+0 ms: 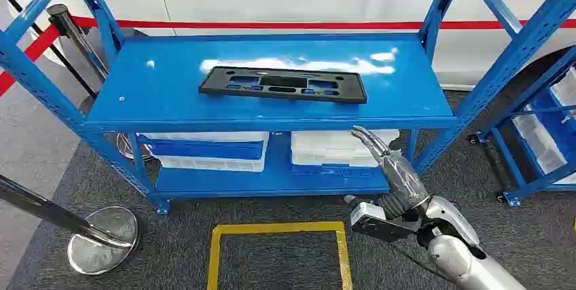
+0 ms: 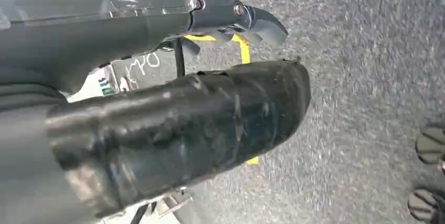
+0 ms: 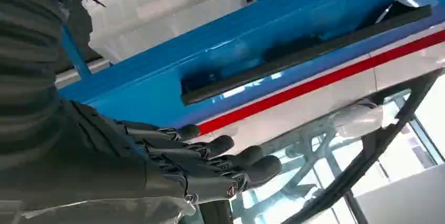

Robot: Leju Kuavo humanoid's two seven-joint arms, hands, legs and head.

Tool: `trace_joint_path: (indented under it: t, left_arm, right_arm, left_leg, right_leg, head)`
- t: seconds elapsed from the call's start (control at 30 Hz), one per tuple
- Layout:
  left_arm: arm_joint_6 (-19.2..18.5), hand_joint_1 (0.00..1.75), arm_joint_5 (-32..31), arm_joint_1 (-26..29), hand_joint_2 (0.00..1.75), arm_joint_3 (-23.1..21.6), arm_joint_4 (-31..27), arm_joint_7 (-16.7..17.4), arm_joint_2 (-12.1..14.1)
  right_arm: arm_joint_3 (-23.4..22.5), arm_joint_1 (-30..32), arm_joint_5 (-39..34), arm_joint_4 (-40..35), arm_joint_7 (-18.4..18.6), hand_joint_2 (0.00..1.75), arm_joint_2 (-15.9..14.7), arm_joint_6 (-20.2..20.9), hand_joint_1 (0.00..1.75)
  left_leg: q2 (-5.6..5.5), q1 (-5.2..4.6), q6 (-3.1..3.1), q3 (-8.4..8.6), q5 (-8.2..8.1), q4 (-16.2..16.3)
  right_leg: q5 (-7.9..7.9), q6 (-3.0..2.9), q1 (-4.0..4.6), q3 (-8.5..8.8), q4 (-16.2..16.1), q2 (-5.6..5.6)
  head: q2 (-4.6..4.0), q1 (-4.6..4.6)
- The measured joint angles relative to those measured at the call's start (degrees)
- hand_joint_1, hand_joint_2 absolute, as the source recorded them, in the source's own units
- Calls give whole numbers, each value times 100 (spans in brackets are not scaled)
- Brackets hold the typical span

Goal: Take the parts from the cabinet and place them on the table.

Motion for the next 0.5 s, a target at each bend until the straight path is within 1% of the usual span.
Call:
trace_joint_path:
  t: [0.1, 0.17, 0.2, 0.23, 0.27, 0.3, 0.33, 0.37, 0.4, 0.43, 0.47, 0.5]
  left_arm:
    - [29, 0, 15, -16, 0, 0, 0, 0, -44]
    - [83, 0, 44, -28, 0, 0, 0, 2, -67]
    - [110, 0, 55, -30, 0, 0, 0, 9, -70]
    - [135, 0, 63, -35, 0, 0, 0, 13, -81]
    - [162, 0, 68, -38, 0, 0, 2, 20, -90]
    - [186, 0, 89, -39, 0, 0, 2, 20, -123]
    - [203, 0, 116, -40, 0, 0, 2, 20, -144]
    - [225, 0, 127, -41, 0, 0, 2, 22, -166]
    - [254, 0, 153, -45, 0, 0, 2, 26, -197]
    - [254, 0, 162, -47, 0, 0, 2, 16, -229]
    - [254, 0, 166, -47, 0, 0, 2, 2, -251]
    - [254, 0, 175, -47, 0, 0, 2, -11, -270]
  right_arm:
    - [35, -99, 140, 101, 63, 175, 88, 0, 0]
    - [61, -170, 366, 192, 152, 175, 153, -43, 0]
    - [74, -229, 495, 248, 210, 175, 206, -103, 0]
    - [87, -285, 714, 330, 299, 175, 266, -242, 0]
    - [90, -339, 851, 372, 328, 175, 300, -344, 0]
    - [90, -388, 921, 429, 359, 175, 315, -407, 0]
    - [92, -441, 942, 510, 374, 175, 341, -453, 0]
    - [94, -480, 960, 604, 389, 175, 370, -468, 0]
    - [94, -485, 986, 685, 393, 175, 387, -490, 0]
    - [94, -465, 1018, 763, 385, 175, 402, -518, 0]
    - [94, -451, 1038, 804, 382, 175, 413, -533, 0]
    - [94, -449, 1056, 837, 380, 175, 422, -547, 0]
  left_leg:
    - [2, 0, 0, 2, 0, 0]
    - [1, 0, 0, 0, 0, 2]
    - [2, -38, 44, -20, -19, 47]
    - [9, -23, 63, -13, -9, 15]
    - [10, -5, 92, 22, 43, -93]
    - [44, 64, 104, 93, 104, -190]
    - [46, 74, 130, 124, 124, -245]
    - [49, 75, 135, 123, 128, -249]
    - [49, 76, 143, 123, 120, -244]
    - [50, 76, 146, 128, 105, -239]
    - [49, 78, 138, 132, 92, -226]
    - [48, 86, 127, 146, 69, -207]
  right_leg:
    - [0, 0, 0, 0, 0, 4]
    - [0, 0, 0, 0, 0, 3]
    - [35, 47, -54, 5, -47, 7]
    - [50, 67, -36, 18, -89, 17]
    - [56, 79, -10, 39, -106, 20]
    - [5, 73, -14, 45, -45, 7]
    - [-131, 74, 4, -50, 144, -2]
    - [-350, 73, 7, -248, 541, 4]
    - [-549, 87, 0, -480, 1009, 0]
    - [-683, 100, -11, -699, 1414, 0]
    - [-677, 113, -16, -825, 1606, -1]
    - [-532, 121, -24, -816, 1522, -4]
  head:
    - [0, 0]
    - [0, 0]
    - [0, -2]
    - [0, -4]
    - [0, -4]
    - [0, 0]
    - [0, 9]
    - [0, 9]
    - [0, 13]
    - [0, 9]
    - [0, 9]
    - [0, 9]
